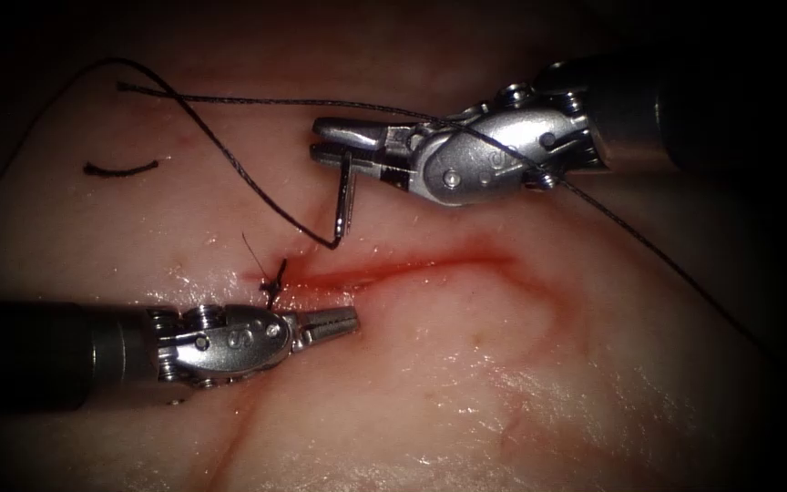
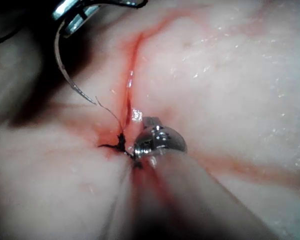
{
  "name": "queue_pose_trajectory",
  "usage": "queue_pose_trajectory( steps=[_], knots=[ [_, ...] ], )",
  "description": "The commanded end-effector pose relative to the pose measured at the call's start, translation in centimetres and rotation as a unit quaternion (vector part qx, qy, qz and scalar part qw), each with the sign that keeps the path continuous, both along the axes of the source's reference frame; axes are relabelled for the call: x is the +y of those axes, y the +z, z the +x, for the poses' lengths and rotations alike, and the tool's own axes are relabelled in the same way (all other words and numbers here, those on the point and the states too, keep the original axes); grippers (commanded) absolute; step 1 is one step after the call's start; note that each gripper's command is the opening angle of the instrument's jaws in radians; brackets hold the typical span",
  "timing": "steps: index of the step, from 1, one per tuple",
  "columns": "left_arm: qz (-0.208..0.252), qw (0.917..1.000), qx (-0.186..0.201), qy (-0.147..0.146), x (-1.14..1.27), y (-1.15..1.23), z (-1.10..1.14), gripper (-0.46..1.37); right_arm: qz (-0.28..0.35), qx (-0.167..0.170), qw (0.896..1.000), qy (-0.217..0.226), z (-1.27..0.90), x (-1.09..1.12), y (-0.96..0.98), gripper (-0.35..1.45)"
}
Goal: Wound Closure
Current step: Using the right tool throw the needle through the target atop the cut
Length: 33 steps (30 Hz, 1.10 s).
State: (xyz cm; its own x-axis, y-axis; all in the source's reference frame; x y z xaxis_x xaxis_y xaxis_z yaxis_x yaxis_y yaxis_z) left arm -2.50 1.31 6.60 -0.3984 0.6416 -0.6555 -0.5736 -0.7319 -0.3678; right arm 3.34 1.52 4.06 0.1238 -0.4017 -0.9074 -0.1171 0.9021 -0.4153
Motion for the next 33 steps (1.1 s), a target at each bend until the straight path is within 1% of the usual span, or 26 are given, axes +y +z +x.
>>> queue_pose_trajectory(
  steps=[1,5,11,20,23,27,33],
  knots=[
    [0.003,1.0000,-0.002,0.004,0.00,-0.01,0.01,-0.35,-0.004,0.001,1.000,0.004,0.00,0.00,0.00,-0.35],
    [0.004,1.0000,-0.002,0.004,-0.01,-0.05,0.02,-0.35,-0.017,0.000,1.000,0.004,0.01,-0.02,0.02,-0.35],
    [0.004,1.0000,-0.003,0.002,-0.02,-0.12,0.04,-0.35,-0.039,-0.006,0.999,-0.004,0.02,-0.13,0.07,-0.35],
    [0.005,1.0000,-0.008,0.000,-0.02,-0.21,0.04,-0.35,-0.056,-0.013,0.998,-0.013,0.02,-0.44,0.25,-0.35],
    [0.004,1.0000,-0.008,-0.001,-0.03,-0.21,0.04,-0.35,-0.059,-0.022,0.998,-0.009,-0.01,-0.53,0.30,-0.35],
    [0.004,1.0000,-0.008,0.000,-0.03,-0.21,0.05,-0.35,-0.064,-0.034,0.997,-0.003,-0.12,-0.63,0.40,-0.35],
    [0.004,0.9999,-0.010,-0.001,-0.02,-0.21,0.04,-0.35,-0.037,-0.036,0.999,0.005,-0.23,-0.77,0.59,-0.35]
  ],
)
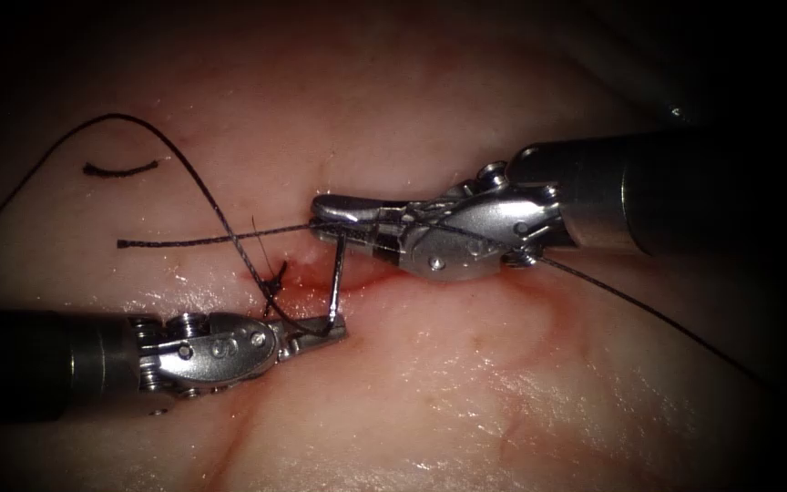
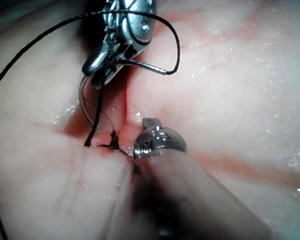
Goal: Wound Closure
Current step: Using the right tool throw the needle through the target atop the cut
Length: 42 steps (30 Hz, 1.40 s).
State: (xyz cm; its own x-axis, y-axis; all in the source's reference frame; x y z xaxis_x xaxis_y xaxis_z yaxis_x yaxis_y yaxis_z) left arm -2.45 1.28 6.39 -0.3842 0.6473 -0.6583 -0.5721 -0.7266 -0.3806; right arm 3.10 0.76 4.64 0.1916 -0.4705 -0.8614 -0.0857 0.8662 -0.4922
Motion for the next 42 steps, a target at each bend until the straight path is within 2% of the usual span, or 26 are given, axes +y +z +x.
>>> queue_pose_trajectory(
  steps=[1,3,9,23,26,35,42],
  knots=[
    [0.000,1.0000,-0.003,0.000,0.00,0.01,-0.01,-0.35,0.007,0.001,1.000,0.003,0.00,-0.02,0.03,-0.35],
    [0.000,1.0000,-0.002,0.000,0.01,0.01,-0.01,-0.35,0.019,-0.004,1.000,0.003,0.00,-0.12,0.16,-0.35],
    [0.000,1.0000,-0.002,0.000,0.00,0.01,-0.01,-0.35,0.044,-0.016,0.999,0.007,0.00,-0.26,0.37,-0.35],
    [0.000,1.0000,-0.002,0.000,0.00,0.01,-0.02,-0.35,0.074,-0.028,0.997,0.014,-0.03,-0.27,0.40,-0.35],
    [0.000,1.0000,-0.002,0.000,0.00,0.01,-0.03,-0.35,0.077,-0.029,0.996,0.016,-0.03,-0.21,0.36,-0.35],
    [0.000,1.0000,0.000,-0.001,-0.05,0.08,-0.06,-0.35,0.087,-0.013,0.996,0.030,0.03,0.29,-0.10,-0.35],
    [0.005,0.9999,0.008,0.006,-0.14,0.17,-0.08,-0.35,0.089,-0.008,0.995,0.035,0.05,0.46,-0.20,-0.35]
  ],
)
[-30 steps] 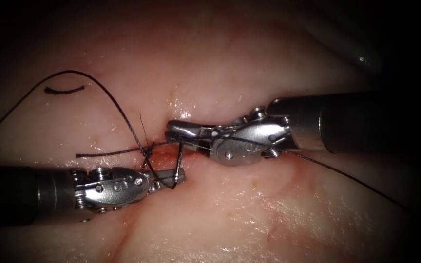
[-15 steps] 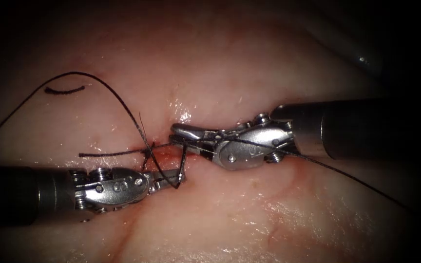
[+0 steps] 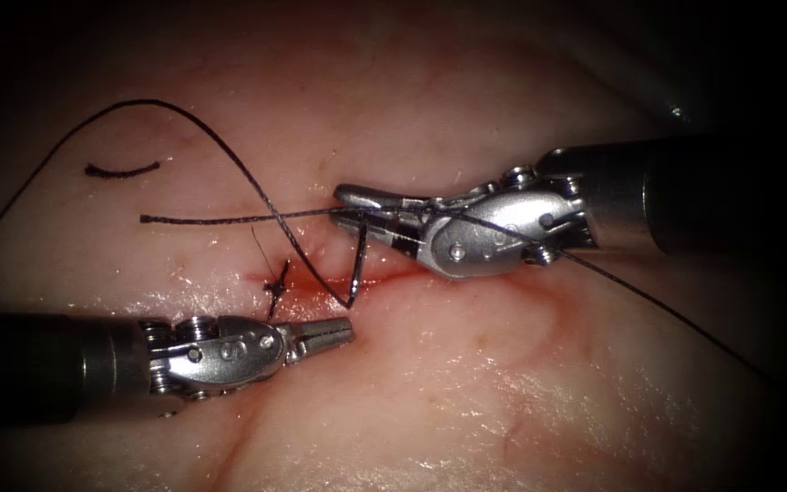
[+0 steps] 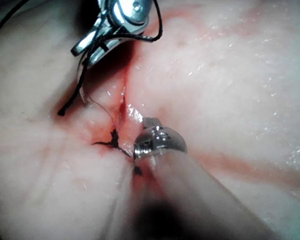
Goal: Wound Closure
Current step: Using the right tool throw the needle through the target atop the cut
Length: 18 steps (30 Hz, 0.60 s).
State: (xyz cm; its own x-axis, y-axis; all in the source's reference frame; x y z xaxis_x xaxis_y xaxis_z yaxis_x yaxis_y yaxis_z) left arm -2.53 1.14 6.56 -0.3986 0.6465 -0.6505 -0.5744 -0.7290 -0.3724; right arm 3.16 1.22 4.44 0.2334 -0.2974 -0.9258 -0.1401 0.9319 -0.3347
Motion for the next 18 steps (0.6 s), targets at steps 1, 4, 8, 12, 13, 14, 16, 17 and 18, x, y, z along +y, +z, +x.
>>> queue_pose_trajectory(
  steps=[1,4,8,12,13,14,16,17,18],
  knots=[
    [0.003,1.0000,0.001,0.005,-0.02,0.02,0.00,-0.35,0.001,0.001,1.000,0.003,0.01,0.01,0.00,-0.35],
    [0.005,1.0000,0.005,0.005,-0.07,0.08,-0.01,-0.35,0.001,0.004,1.000,0.005,0.03,0.03,-0.01,-0.35],
    [0.004,0.9999,0.009,0.007,-0.10,0.17,0.01,-0.35,-0.001,0.002,1.000,0.006,0.07,0.08,-0.01,-0.35],
    [0.005,0.9999,0.011,0.006,-0.10,0.20,0.03,-0.35,0.010,0.003,1.000,0.010,0.10,0.13,-0.03,-0.35],
    [0.005,0.9999,0.011,0.006,-0.10,0.19,0.03,-0.35,0.013,0.004,1.000,0.011,0.10,0.14,-0.03,-0.35],
    [0.005,0.9999,0.011,0.006,-0.10,0.19,0.04,-0.35,0.014,0.004,1.000,0.011,0.10,0.14,-0.04,-0.35],
    [0.005,0.9999,0.011,0.006,-0.10,0.19,0.04,-0.35,0.016,0.004,1.000,0.011,0.10,0.14,-0.04,-0.35],
    [0.005,0.9999,0.011,0.006,-0.10,0.19,0.04,-0.35,0.016,0.004,1.000,0.011,0.11,0.14,-0.04,-0.35],
    [0.005,0.9999,0.011,0.006,-0.10,0.19,0.04,-0.35,0.022,0.006,1.000,0.012,0.11,0.14,-0.04,-0.35]
  ],
)
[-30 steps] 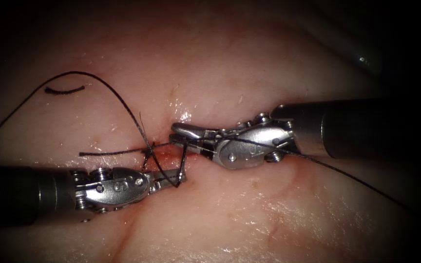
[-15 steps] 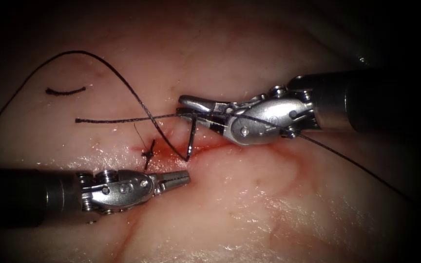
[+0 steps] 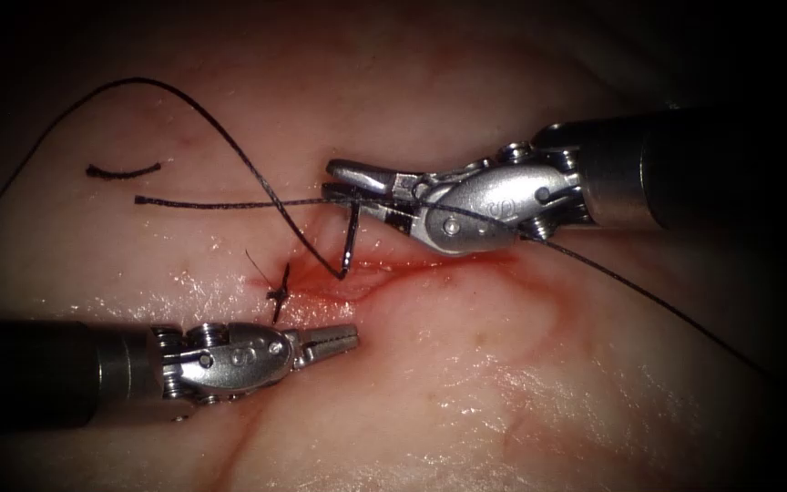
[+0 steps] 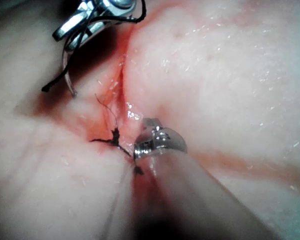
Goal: Wound Closure
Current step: Using the right tool throw the needle through the target atop the cut
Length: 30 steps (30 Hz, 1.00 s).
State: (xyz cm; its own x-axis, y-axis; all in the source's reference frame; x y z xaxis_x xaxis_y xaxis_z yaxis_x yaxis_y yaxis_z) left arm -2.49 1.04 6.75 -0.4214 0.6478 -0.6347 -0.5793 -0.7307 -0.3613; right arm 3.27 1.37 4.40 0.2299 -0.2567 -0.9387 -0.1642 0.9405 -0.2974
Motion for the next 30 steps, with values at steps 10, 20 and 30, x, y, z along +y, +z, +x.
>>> queue_pose_trajectory(
  steps=[10,20,30],
  knots=[
    [0.002,1.0000,-0.002,0.002,0.00,0.00,0.01,-0.35,0.087,0.021,0.996,0.021,0.02,0.06,-0.02,-0.35],
    [0.002,1.0000,-0.001,0.002,-0.02,0.00,0.04,-0.35,0.215,0.023,0.975,0.057,0.06,0.16,0.05,-0.35],
    [0.002,1.0000,-0.001,0.003,-0.03,-0.01,0.06,-0.35,0.311,0.011,0.948,0.070,0.09,0.29,0.11,-0.35]
  ],
)
